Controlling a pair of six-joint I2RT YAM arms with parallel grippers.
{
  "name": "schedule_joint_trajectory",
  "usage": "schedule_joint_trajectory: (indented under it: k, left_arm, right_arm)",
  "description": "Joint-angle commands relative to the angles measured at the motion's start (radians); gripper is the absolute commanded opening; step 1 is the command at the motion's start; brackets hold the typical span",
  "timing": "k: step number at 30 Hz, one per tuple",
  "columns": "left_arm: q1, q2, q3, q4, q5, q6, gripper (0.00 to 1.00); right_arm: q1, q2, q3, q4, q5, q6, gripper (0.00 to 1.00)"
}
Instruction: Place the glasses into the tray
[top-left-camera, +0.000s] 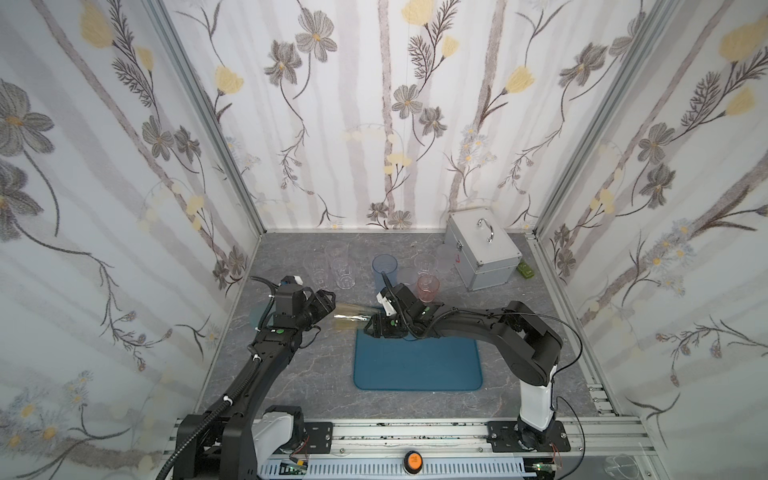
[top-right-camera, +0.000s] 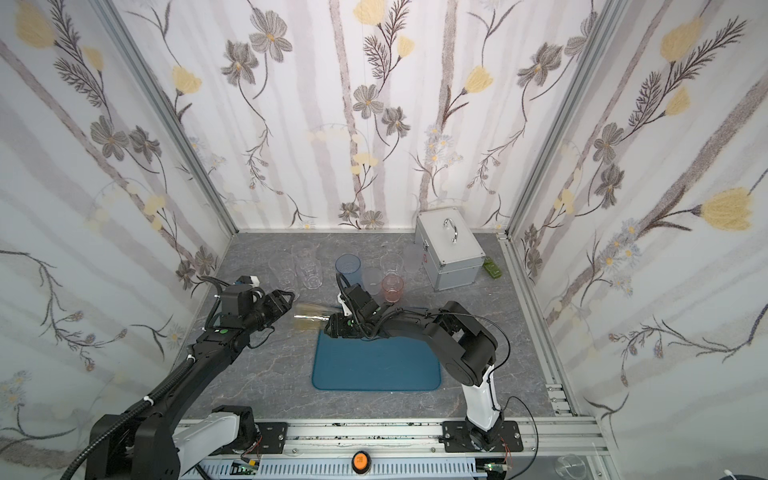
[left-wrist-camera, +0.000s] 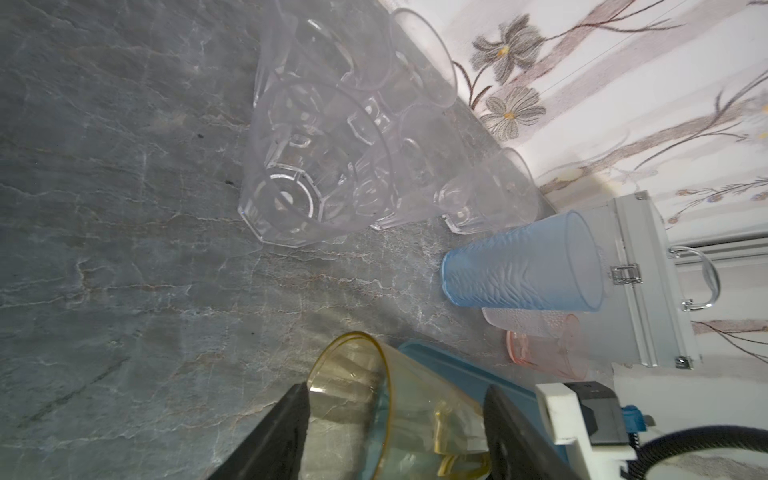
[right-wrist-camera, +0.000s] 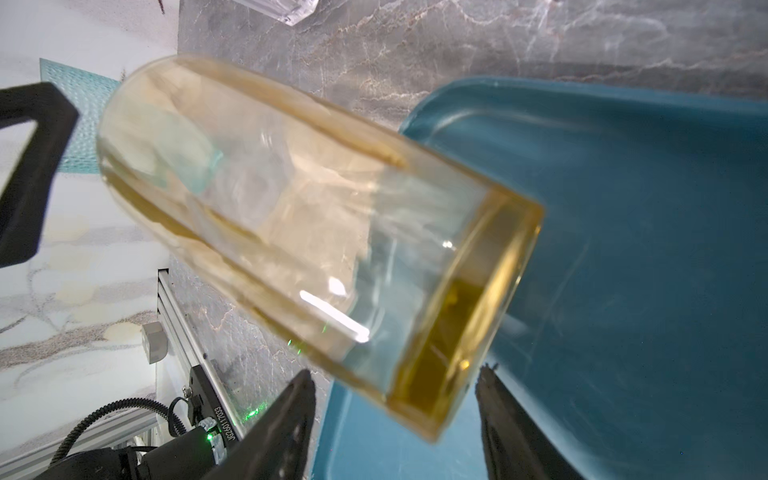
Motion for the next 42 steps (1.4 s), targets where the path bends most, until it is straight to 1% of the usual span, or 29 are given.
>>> schedule_joint_trajectory:
  k: [1,5,6,9,13,17,20,22,24,25,27,30,31,33,35,36,39,42]
  left_arm:
    - [0.005,0.09,0.023,0.001,0.003,0.044,0.72]
    - [-0.014,0.124,0.04,0.099,0.057,0.016,0.74]
    - [-0.026,0.152,0.05,0.108,0.062,0.016,0.74]
    - [-0.067,0.177,0.077,0.112,0.075,0.022,0.73]
    - [-0.103,0.199,0.075,0.115,0.088,-0.015,0.72]
    - [-0.138,0.183,0.043,0.117,0.048,-0.043,0.71]
    - [-0.186,0.199,0.038,0.141,0.028,-0.062,0.7]
    - [-0.216,0.214,0.034,0.183,0.022,-0.078,0.69]
    - [-0.226,0.237,0.021,0.249,0.021,-0.106,0.66]
    - [-0.227,0.248,0.021,0.258,0.017,-0.112,0.61]
    - [-0.227,0.268,0.035,0.259,0.019,-0.105,0.49]
    - [-0.226,0.236,0.043,0.247,0.006,-0.091,0.24]
    - [-0.226,0.214,0.052,0.23,-0.005,-0.079,0.18]
    - [-0.22,0.172,0.059,0.211,0.0,-0.056,0.1]
    - [-0.217,0.132,0.073,0.178,0.02,-0.038,0.03]
    - [-0.216,0.096,0.101,0.119,0.015,-0.01,0.0]
    - [-0.221,0.06,0.223,-0.118,-0.042,0.108,0.0]
    - [-0.232,0.067,0.348,-0.32,-0.07,0.207,0.0]
  right_arm:
    - [-0.002,0.016,-0.007,0.054,-0.002,0.013,0.62]
    - [-0.005,0.022,-0.012,0.06,-0.004,0.013,0.62]
    - [-0.009,0.024,-0.013,0.062,-0.005,0.013,0.62]
    - [-0.015,0.027,-0.016,0.068,-0.007,0.014,0.62]
    - [-0.019,0.031,-0.019,0.079,-0.01,0.019,0.62]
    - [-0.019,0.037,-0.023,0.09,-0.016,0.027,0.62]
    - [-0.019,0.041,-0.028,0.1,-0.019,0.031,0.62]
    - [-0.017,0.046,-0.028,0.103,-0.019,0.034,0.62]
    - [-0.016,0.053,-0.028,0.111,-0.022,0.039,0.62]
    - [-0.015,0.054,-0.028,0.111,-0.024,0.039,0.62]
    - [-0.015,0.045,-0.033,0.11,-0.025,0.039,0.62]
    - [-0.017,0.007,-0.064,0.112,-0.017,0.039,0.62]
    - [-0.02,-0.011,-0.077,0.111,-0.014,0.037,0.62]
    - [-0.024,-0.047,-0.105,0.112,-0.019,0.037,0.62]
    - [-0.03,-0.093,-0.137,0.108,-0.016,0.036,0.62]
    - [-0.033,-0.123,-0.156,0.102,-0.01,0.034,0.62]
    - [-0.044,-0.212,-0.208,0.072,0.033,0.014,0.62]
    - [-0.057,-0.267,-0.247,0.026,0.105,-0.026,0.63]
